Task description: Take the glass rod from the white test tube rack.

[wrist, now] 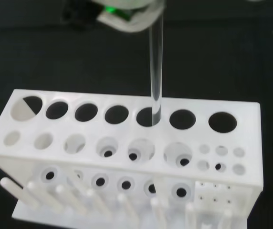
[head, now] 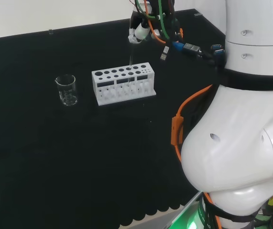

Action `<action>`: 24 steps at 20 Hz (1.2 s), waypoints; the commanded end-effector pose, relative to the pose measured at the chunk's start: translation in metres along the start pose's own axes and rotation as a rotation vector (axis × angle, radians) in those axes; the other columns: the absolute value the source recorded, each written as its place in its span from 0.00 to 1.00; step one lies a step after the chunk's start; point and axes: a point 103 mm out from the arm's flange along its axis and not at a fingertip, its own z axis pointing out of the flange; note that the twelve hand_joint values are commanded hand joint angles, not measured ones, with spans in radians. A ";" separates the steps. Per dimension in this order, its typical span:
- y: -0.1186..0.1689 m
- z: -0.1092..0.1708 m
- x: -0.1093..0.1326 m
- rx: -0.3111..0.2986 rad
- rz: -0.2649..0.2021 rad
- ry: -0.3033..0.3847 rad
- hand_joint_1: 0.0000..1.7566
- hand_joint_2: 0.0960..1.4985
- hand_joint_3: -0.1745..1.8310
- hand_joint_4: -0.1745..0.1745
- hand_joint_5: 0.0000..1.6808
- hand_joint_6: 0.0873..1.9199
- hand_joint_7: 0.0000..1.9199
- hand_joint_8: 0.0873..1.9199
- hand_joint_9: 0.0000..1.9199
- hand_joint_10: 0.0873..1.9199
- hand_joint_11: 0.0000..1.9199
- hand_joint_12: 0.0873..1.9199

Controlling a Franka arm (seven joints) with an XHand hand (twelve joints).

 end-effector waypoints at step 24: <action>-0.024 -0.050 0.039 -0.128 -0.007 -0.124 0.76 0.34 0.49 0.00 0.73 0.33 0.70 0.35 0.92 0.19 0.84 0.35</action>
